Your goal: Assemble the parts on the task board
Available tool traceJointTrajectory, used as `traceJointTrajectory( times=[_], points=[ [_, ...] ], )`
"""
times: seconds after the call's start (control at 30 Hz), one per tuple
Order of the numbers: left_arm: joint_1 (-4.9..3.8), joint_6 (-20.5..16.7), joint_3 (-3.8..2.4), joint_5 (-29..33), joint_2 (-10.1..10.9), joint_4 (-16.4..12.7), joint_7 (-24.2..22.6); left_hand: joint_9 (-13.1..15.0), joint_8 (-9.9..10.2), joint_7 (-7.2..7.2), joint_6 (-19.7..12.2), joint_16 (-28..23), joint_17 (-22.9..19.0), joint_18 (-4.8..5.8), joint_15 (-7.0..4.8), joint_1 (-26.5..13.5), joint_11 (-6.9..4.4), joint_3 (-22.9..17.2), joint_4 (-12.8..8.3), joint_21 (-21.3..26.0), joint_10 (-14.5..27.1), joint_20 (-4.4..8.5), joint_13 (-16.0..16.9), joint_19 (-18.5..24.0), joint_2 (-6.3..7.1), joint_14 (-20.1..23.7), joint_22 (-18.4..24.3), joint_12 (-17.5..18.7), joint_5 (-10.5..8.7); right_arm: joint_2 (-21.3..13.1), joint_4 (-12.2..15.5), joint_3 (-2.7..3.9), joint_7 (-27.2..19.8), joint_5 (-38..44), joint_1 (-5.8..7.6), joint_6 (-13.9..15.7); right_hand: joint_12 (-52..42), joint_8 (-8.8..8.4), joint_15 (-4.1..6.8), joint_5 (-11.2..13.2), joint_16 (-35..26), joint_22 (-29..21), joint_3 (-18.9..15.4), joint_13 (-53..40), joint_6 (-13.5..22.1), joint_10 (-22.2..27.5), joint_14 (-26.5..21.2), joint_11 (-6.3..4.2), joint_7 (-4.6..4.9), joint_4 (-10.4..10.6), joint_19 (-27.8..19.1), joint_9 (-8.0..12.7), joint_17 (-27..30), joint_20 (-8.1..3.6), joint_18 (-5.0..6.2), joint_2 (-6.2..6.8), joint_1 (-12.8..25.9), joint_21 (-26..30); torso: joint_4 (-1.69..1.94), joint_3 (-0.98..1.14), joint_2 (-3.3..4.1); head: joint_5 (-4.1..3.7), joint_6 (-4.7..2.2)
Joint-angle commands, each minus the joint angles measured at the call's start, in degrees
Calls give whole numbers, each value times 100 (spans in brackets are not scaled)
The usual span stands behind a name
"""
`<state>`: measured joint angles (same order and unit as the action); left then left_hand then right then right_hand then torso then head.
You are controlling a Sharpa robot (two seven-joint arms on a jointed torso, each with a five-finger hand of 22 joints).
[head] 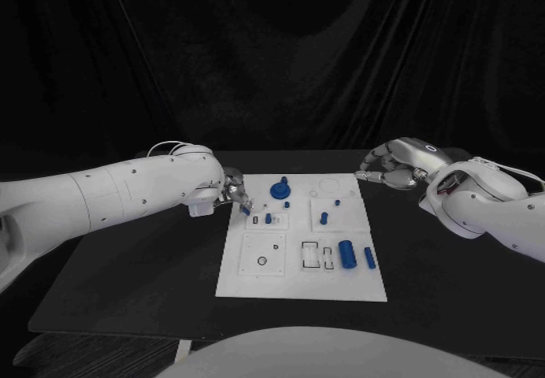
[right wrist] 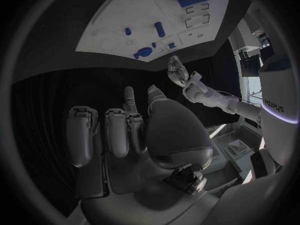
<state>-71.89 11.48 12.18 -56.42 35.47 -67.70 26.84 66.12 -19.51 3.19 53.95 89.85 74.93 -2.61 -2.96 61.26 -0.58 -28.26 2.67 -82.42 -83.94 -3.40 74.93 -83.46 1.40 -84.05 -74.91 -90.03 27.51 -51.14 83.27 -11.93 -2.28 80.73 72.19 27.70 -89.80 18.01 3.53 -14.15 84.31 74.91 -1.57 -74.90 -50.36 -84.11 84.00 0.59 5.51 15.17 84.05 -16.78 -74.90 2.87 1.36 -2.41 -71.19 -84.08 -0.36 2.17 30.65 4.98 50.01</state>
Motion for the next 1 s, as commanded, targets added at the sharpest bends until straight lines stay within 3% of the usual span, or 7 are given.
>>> traceJointTrajectory(
  times=[0.03, 0.4, 1.0],
  points=[
    [37, -46, -3, 9, -29, 10, -43, -2, 33, -27, -5, 15, 1507, 36, -43, -60, -44, -402, -373, 22, -606, 25, 1507, -16, 7, -595, -1211, 3, -33, 6, -1, 5, 72, 8, -15, 1, -20, -9, -46, -22, -24, 1288, 0, -1510, -17, -589, 343, 33, 2, -40, 305, 2, -17, 28, 31, -21, -18, 18, 5, -10, 12, 5, -1],
    [153, -156, -3, 8, -100, 69, -76, -4, 56, -21, -30, 15, 1507, 30, -37, -111, -37, -388, -324, 47, -606, 24, 1507, 3, -18, -595, -1202, 3, -95, 9, -5, 5, 39, 0, -25, 52, -20, -34, -55, -24, -33, 1282, -10, -1510, 13, -589, 338, 46, 17, -51, 297, 15, 6, 33, 36, -8, -29, 36, 2, -6, 18, 3, -1],
    [205, -210, -3, 9, -156, 79, -103, -4, 62, -22, -35, 15, 1507, 28, -36, -110, -37, -398, -316, 55, -606, 24, 1507, 10, -42, -595, -1199, 3, -82, 11, -9, 5, 18, -1, -30, 82, -20, -47, -61, -24, -75, 1263, -16, -1510, 29, -589, 319, 53, 25, -53, 271, 23, 106, 37, 50, -4, -31, 89, 0, -5, 10, 25, -1]
  ],
)
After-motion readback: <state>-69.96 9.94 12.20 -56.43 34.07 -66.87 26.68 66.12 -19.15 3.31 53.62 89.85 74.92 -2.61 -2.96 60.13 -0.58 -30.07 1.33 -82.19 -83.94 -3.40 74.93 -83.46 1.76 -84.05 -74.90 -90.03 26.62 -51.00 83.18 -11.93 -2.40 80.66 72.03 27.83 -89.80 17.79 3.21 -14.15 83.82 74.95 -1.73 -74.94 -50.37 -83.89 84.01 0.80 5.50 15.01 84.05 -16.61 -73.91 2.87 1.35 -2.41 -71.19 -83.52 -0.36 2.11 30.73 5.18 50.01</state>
